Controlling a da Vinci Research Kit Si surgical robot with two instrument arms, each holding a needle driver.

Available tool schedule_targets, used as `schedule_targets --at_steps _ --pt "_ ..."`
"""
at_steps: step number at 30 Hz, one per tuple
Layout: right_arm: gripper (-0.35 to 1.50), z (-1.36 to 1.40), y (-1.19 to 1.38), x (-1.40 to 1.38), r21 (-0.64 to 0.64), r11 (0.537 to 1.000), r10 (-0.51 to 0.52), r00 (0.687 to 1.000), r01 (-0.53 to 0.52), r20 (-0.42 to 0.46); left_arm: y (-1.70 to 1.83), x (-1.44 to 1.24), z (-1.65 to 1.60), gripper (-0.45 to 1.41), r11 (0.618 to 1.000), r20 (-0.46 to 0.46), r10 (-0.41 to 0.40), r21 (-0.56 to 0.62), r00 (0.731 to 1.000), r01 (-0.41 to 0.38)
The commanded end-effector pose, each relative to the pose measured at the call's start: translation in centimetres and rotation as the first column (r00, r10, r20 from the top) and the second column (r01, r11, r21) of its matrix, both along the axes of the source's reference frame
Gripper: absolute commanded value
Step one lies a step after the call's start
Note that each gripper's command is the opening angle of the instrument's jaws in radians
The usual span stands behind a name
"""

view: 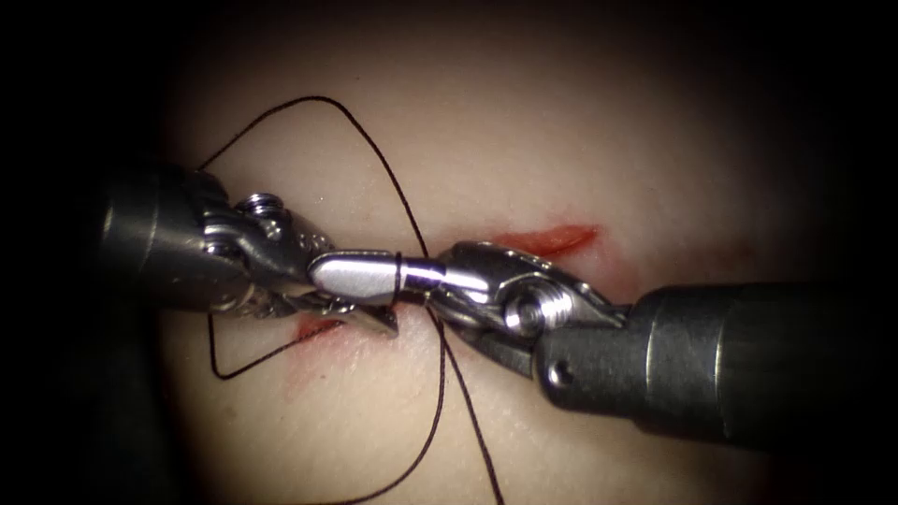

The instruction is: Wound Closure

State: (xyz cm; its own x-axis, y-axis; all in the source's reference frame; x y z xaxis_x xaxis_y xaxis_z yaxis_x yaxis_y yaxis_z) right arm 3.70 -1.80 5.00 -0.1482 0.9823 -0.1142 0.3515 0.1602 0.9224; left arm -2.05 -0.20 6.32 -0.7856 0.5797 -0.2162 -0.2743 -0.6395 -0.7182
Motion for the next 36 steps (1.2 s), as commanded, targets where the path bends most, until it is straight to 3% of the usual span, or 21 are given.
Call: schedule_targets --at_steps 1,6,9,11,15,17,20,22,26,29,31,33,35,36 --pt "-0.35 -0.02 0.00 0.04 -0.004 0.999 -0.032 0.999 0.032 0.004 0.01 -0.03 0.04 -0.45 1.000 -0.005 0.008 0.000 1.000 -0.008" --pt "-0.35 -0.04 0.01 -0.13 0.002 0.985 -0.174 0.982 0.175 0.077 0.10 0.08 -0.07 -0.45 1.000 0.006 -0.005 -0.019 1.000 0.005" --pt "-0.35 -0.04 -0.01 -0.20 0.009 0.958 -0.283 0.942 0.286 0.178 0.16 0.10 -0.13 -0.45 0.999 0.021 -0.017 -0.029 1.000 0.017" --pt "-0.35 -0.05 -0.01 -0.24 0.024 0.928 -0.364 0.895 0.371 0.256 0.22 0.10 -0.17 -0.45 0.998 0.029 -0.034 -0.046 0.999 0.035" --pt "-0.35 -0.10 -0.03 -0.27 0.054 0.838 -0.520 0.763 0.544 0.385 0.31 0.05 -0.24 -0.45 0.996 0.047 -0.074 -0.054 0.996 0.076" --pt "-0.35 -0.14 -0.05 -0.26 0.057 0.802 -0.558 0.711 0.595 0.428 0.34 0.03 -0.29 -0.45 0.993 0.060 -0.093 -0.062 0.994 0.097" --pt "-0.35 -0.18 -0.07 -0.21 0.070 0.784 -0.561 0.656 0.617 0.506 0.35 0.02 -0.39 -0.45 0.988 0.069 -0.135 -0.062 0.988 0.139" --pt "-0.35 -0.24 -0.12 -0.14 0.060 0.752 -0.565 0.595 0.656 0.571 0.36 -0.05 -0.45 -0.45 0.983 0.070 -0.166 -0.069 0.984 0.170" --pt "-0.35 -0.33 -0.15 -0.10 0.024 0.704 -0.556 0.530 0.710 0.640 0.36 -0.15 -0.51 -0.45 0.979 0.079 -0.188 -0.066 0.979 0.193" --pt "-0.35 -0.41 -0.11 -0.10 0.058 0.651 -0.552 0.420 0.756 0.720 0.35 -0.20 -0.54 -0.45 0.975 0.088 -0.204 -0.066 0.975 0.210" --pt "-0.35 -0.43 -0.09 -0.13 0.111 0.612 -0.531 0.302 0.783 0.792 0.35 -0.22 -0.57 -0.45 0.974 0.100 -0.213 -0.061 0.972 0.220" --pt "-0.35 -0.44 -0.10 -0.17 0.147 0.586 -0.513 0.224 0.797 0.829 0.35 -0.23 -0.60 -0.45 0.972 0.116 -0.221 -0.054 0.968 0.229" --pt "-0.35 -0.43 -0.09 -0.18 0.191 0.541 -0.528 0.153 0.819 0.835 0.35 -0.25 -0.62 -0.45 0.970 0.114 -0.228 -0.058 0.967 0.235" --pt "-0.35 -0.43 -0.09 -0.19 0.200 0.528 -0.535 0.141 0.825 0.833 0.35 -0.25 -0.62 -0.45 0.970 0.113 -0.228 -0.058 0.967 0.236"
